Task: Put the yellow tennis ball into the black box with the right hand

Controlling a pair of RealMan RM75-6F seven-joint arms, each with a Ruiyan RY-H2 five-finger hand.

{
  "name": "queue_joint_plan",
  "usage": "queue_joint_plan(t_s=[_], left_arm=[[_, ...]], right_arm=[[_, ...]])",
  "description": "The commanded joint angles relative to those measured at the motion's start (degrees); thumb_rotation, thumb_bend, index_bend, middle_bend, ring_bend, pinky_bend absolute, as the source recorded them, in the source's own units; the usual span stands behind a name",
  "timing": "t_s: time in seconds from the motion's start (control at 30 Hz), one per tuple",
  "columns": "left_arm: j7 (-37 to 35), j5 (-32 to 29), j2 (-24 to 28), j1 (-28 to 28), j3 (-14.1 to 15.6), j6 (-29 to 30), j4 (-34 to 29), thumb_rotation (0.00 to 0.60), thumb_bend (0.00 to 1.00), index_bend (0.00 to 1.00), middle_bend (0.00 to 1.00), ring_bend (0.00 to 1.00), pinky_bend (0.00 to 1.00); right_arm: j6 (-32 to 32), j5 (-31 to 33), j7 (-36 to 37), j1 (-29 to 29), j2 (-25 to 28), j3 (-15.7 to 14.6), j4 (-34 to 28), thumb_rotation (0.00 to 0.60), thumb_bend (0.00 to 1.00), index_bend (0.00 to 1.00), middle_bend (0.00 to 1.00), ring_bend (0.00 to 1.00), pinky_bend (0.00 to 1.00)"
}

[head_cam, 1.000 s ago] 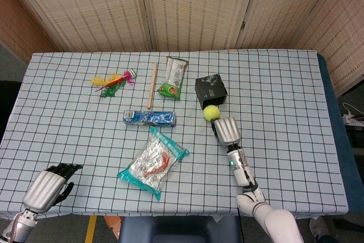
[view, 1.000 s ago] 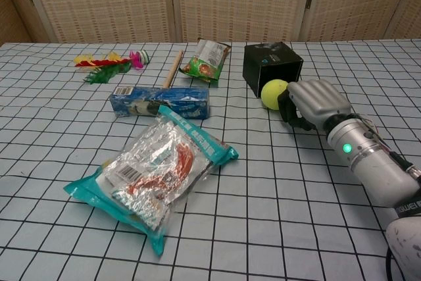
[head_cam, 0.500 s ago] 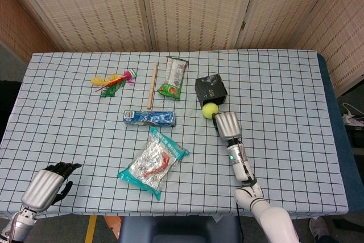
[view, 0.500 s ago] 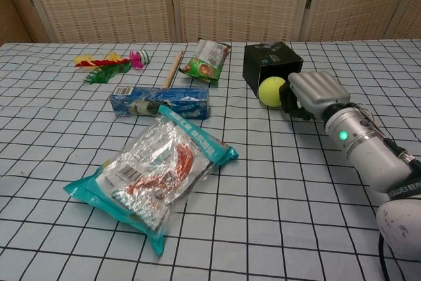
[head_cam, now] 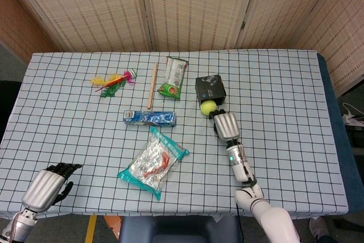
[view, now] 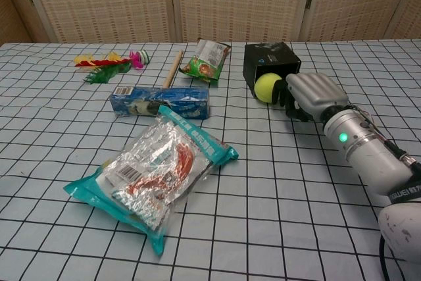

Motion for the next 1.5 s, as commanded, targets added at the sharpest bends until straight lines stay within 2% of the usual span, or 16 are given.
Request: queue_joint_plan(t_s=[0.03,0.13,0.27,0.4,0.7,1.5], left_arm=[[-0.03,0.01,0.01,0.0,0.01,0.04,-0.01,0.6,0.5,0.26,0.34,0.33,0.53],[-0.1,0.04,0.03,0.0,0.02,0.1,0.01,0.6,0.5,0.26,0.34,0.33,0.53],[-0.1,0.08,0.05,0.01,0.06,0.16,-0.02,0.6,0.5,0.26,0.34,0.33,0.53],[-0.14,0.1,0.05,0.02,0.08,0.21,-0.03,0.6,0.5,0.26,0.34,0.33,0.53],[-0.23,0.02,0.04,0.0,0.09,0.22,0.06,0.6,0.5,0.26,0.34,0.33,0.53],[-0.31,-0.09,0.03,-0.11,0.15,0.0,0.0,0.6,0.5,0.26,0.34,0.33,0.53]], right_arm=[[0.38,-0.21,1.05,-0.13,0.07,-0.34,-0.19,0.6,0.99,0.31,0.34,0.27,0.56],[0.17,-0.23,2.53,-0.15,0.24,-0.51,-0.38,0.6,0.88,0.27,0.3,0.22,0.51],[-0.09,-0.25,3.91,-0.15,0.41,-0.72,-0.36,0.6,0.68,0.2,0.23,0.15,0.43],[-0.26,-0.23,5.16,-0.08,0.63,-0.83,-0.55,0.6,0.6,0.16,0.19,0.07,0.34],[-0.94,0.45,8.58,0.13,1.13,-0.35,-1.56,0.6,0.55,0.13,0.14,0.02,0.27],[1.18,0.32,8.69,-1.03,3.01,-0.95,-2.54,0.6,0.55,0.13,0.14,0.02,0.26]])
